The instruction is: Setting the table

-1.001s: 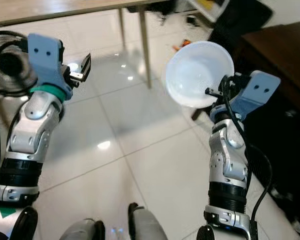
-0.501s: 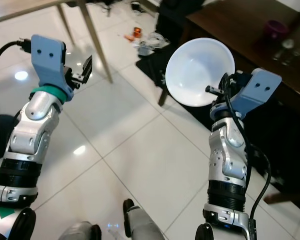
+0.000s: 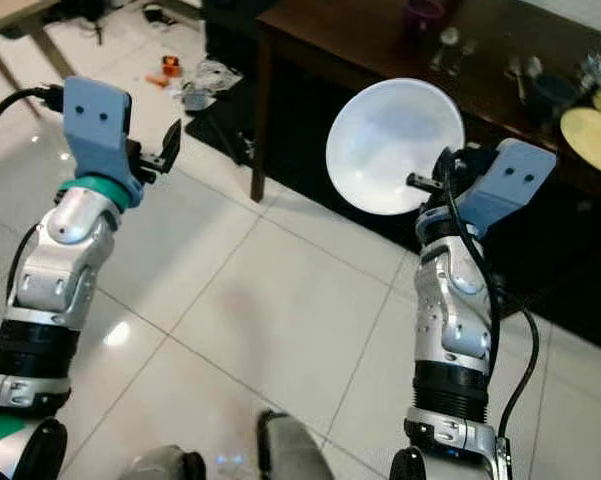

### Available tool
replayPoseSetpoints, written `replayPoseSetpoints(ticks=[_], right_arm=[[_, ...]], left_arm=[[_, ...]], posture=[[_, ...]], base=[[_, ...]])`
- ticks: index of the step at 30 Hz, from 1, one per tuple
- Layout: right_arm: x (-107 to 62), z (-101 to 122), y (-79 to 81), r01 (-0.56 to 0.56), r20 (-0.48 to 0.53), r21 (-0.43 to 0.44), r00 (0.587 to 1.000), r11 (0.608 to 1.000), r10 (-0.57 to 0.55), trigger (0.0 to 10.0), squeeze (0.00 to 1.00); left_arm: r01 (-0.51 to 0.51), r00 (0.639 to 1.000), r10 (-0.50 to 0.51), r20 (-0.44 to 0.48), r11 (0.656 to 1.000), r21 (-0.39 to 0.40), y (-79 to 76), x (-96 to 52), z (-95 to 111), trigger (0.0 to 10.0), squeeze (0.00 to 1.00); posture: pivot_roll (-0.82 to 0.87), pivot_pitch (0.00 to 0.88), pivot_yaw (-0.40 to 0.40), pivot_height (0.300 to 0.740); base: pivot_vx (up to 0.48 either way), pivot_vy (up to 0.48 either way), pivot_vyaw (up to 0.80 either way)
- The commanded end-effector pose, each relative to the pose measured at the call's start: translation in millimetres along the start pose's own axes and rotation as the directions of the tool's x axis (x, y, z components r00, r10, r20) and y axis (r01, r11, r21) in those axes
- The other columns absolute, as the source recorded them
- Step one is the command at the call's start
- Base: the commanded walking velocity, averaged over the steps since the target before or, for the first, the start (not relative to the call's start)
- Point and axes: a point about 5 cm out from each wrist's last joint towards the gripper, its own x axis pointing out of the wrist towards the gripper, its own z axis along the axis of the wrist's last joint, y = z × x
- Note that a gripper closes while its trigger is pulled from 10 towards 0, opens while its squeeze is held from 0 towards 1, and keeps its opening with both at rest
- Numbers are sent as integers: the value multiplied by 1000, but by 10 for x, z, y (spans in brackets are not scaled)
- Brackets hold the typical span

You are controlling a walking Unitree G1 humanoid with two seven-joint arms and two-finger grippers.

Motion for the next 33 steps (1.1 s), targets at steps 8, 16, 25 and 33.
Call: replayPoseSetpoints(ticks=[8,16,25,33], right_arm=[[-14,22,13,-8,15,-2,1000,1000,8,10000,0],[-30,24,48,-21,20,5,1000,1000,21,10000,0],[-31,31,56,-25,22,2,999,1000,25,10000,0],[-27,23,38,-15,11,7,1000,1000,15,10000,0]], left_arm=[[-8,1000,9,-7,999,42,-3,25,-22,10000,0],[-9,1000,10,-9,999,48,3,33,-21,10000,0],[0,1000,1,-10,999,49,-13,37,-18,10000,0],[19,1000,-18,-7,999,48,-40,35,-18,10000,0]], posture=[[35,72,8,740],[36,75,11,740],[35,79,9,740],[33,81,9,740]], base=[[317,0,-422],[457,0,0],[457,0,0],[458,0,-700]])
